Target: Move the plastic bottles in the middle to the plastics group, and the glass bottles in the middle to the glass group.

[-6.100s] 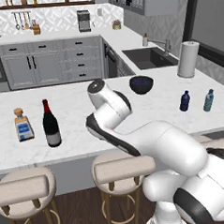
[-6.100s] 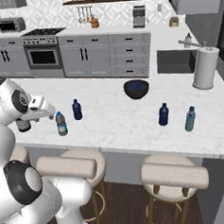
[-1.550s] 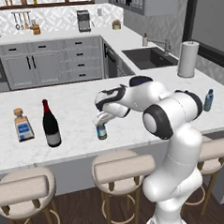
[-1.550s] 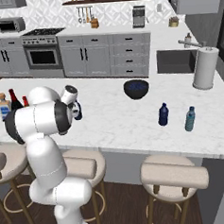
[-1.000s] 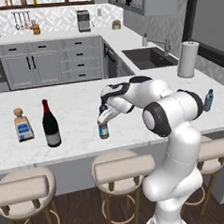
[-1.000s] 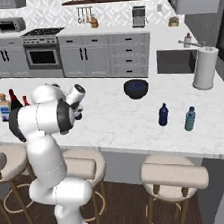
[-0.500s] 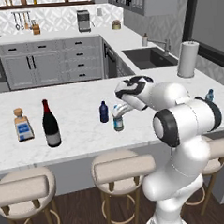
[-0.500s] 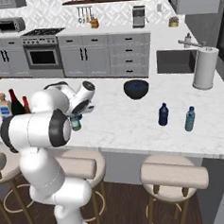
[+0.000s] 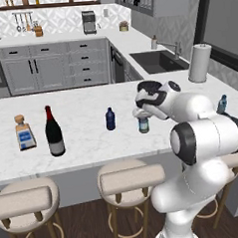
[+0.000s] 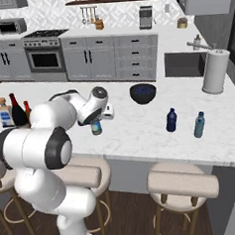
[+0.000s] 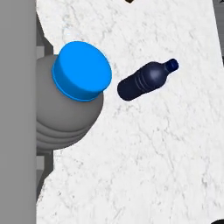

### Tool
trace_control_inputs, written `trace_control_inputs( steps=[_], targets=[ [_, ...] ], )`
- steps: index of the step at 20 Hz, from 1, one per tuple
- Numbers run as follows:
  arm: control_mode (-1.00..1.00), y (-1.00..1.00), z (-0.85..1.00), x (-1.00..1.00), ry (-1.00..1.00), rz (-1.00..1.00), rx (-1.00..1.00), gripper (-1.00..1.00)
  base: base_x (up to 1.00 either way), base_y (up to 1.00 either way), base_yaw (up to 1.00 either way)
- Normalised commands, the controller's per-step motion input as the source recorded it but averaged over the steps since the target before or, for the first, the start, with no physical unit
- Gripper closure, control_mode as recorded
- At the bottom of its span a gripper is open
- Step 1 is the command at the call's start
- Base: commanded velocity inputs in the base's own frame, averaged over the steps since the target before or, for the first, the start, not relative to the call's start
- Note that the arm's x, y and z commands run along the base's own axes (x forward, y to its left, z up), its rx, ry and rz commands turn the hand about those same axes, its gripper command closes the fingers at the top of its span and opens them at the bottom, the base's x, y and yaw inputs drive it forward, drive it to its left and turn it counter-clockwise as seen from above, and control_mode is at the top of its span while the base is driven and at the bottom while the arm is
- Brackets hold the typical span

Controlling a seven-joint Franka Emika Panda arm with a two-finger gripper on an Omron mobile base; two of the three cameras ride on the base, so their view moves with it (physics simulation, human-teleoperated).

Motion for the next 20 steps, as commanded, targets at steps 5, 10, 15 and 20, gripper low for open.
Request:
trace_control_inputs(
  steps=[5,10,15,20],
  targets=[
    [-1.00,-0.76,0.19,0.00,0.01,-0.50,0.00,1.00,0.00,0.00,0.00],
    [-1.00,-0.77,0.07,0.00,0.00,-0.52,-0.03,1.00,0.00,0.00,0.00],
    [-1.00,-0.75,0.03,0.00,0.05,-0.42,-0.07,1.00,0.00,0.00,0.00],
    [-1.00,-0.75,0.02,-0.02,0.03,-0.25,0.00,1.00,0.00,0.00,0.00]
  ],
)
